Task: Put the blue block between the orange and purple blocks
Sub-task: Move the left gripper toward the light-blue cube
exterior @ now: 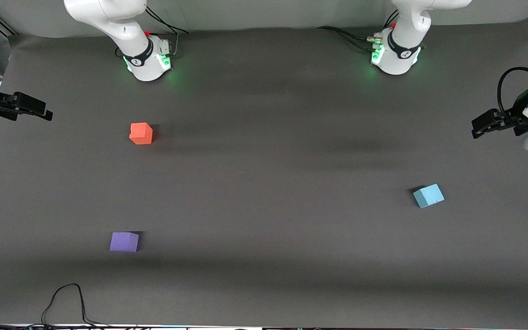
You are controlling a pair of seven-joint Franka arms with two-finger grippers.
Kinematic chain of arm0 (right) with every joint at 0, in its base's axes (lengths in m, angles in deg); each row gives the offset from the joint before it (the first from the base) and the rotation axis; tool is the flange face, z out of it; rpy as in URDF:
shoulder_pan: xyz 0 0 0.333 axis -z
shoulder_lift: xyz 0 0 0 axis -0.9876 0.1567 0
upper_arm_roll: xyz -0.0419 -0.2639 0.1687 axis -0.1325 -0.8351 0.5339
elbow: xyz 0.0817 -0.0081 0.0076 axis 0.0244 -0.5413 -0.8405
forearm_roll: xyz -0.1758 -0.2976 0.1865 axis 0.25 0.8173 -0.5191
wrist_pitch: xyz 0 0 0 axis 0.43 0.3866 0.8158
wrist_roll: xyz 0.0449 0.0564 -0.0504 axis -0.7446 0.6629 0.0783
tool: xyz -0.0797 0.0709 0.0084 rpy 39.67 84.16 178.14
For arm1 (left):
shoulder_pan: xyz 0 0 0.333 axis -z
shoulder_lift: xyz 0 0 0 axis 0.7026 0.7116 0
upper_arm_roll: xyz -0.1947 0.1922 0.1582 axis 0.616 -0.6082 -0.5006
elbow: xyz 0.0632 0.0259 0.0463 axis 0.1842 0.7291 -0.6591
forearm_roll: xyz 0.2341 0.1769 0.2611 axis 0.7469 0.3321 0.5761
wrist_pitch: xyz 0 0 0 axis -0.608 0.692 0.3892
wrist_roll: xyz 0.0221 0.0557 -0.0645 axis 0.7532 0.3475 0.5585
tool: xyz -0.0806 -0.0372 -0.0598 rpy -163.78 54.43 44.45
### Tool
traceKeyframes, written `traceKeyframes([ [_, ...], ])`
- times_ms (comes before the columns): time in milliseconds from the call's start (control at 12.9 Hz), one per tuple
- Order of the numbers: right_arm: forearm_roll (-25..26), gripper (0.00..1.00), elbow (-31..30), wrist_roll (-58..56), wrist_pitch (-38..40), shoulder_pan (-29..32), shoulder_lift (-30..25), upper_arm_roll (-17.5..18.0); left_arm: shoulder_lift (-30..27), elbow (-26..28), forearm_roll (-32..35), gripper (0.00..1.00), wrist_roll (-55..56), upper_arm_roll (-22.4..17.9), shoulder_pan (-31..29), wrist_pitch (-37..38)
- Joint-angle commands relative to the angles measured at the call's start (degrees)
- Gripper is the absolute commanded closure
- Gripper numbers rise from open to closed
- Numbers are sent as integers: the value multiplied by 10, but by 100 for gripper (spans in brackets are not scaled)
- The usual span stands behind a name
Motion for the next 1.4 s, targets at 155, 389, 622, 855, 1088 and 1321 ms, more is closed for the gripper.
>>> traceKeyframes([
  [155, -1, 0, -35, 11, -31, 7, -14, 5, 15, -21, 8, 0, -4, -1, -2, 12],
  [389, 25, 0, -37, 11, -48, 6, -14, 10, 36, -20, 2, 0, -5, -5, -8, -8],
  [622, 26, 0, -51, 12, -69, 4, -13, 14, 79, -6, 2, 0, -5, -5, -17, -66],
  [855, 25, 0, -58, 12, -71, 5, -13, 15, 145, 7, -3, 0, -6, -5, -31, -155],
  [1088, 25, 0, -59, 12, -75, 5, -14, 15, 213, 8, -17, 0, -7, -5, -38, -221],
  [1321, 29, 0, -59, 12, -74, 7, -17, 28, 254, 11, -25, 0, -7, -4, -38, -258],
])
